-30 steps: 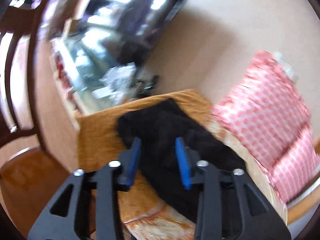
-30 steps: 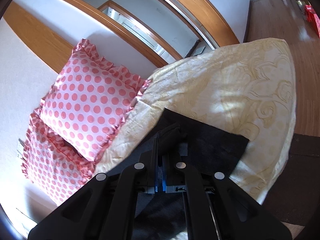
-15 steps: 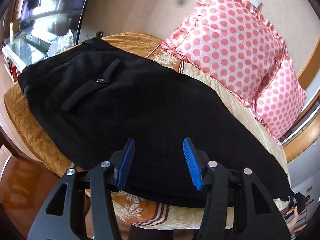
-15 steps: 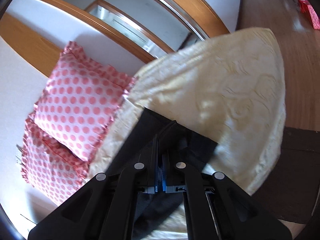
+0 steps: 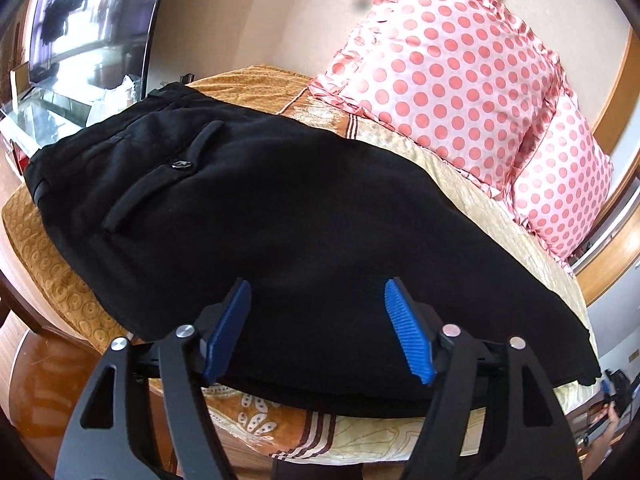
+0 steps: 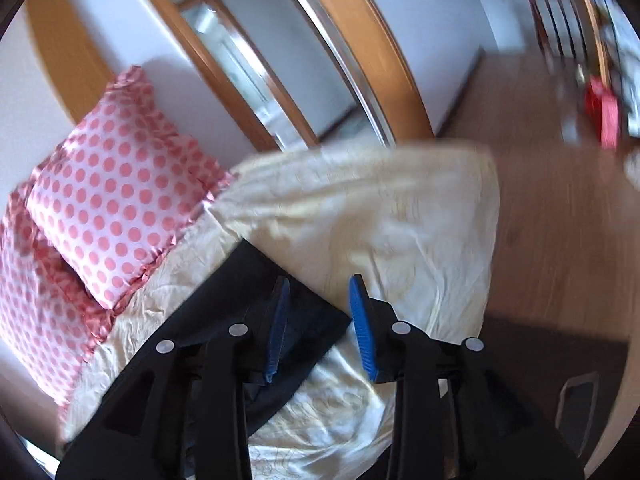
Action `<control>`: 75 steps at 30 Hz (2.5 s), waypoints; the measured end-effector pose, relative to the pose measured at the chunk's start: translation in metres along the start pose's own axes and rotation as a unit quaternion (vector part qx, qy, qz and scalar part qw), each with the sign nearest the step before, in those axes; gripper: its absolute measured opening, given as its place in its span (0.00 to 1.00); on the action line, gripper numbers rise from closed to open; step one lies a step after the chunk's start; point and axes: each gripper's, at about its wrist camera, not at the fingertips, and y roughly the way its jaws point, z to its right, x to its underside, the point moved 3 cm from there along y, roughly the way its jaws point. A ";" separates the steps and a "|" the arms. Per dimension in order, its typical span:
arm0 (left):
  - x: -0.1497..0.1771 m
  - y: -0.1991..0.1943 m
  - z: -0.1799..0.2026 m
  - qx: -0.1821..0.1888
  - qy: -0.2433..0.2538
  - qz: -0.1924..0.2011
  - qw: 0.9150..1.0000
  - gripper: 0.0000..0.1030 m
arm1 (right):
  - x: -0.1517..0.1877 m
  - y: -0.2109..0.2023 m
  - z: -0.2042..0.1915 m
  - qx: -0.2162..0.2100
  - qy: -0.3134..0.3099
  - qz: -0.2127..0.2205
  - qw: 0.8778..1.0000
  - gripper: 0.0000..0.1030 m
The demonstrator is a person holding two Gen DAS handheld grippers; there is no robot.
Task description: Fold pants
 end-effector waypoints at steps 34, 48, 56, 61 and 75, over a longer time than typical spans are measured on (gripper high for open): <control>0.007 0.005 0.012 -0.012 0.049 0.009 0.999 0.89 | 0.102 0.013 -0.075 -0.191 -0.018 -0.211 0.959 0.01; 0.010 0.009 0.020 -0.026 0.081 0.011 0.996 0.96 | 0.071 -0.021 -0.076 -0.126 -0.104 -0.163 0.973 0.13; 0.012 0.008 0.021 -0.026 0.087 0.019 0.996 0.96 | -0.019 0.049 -0.106 0.017 -0.266 -0.042 0.963 0.51; 0.013 0.006 0.021 -0.025 0.082 0.022 0.996 0.96 | -0.038 0.122 -0.101 0.047 -0.264 -0.108 0.957 0.45; 0.011 0.012 0.023 -0.037 0.085 0.018 0.996 0.98 | -0.019 0.144 -0.122 0.074 -0.347 -0.088 0.931 0.03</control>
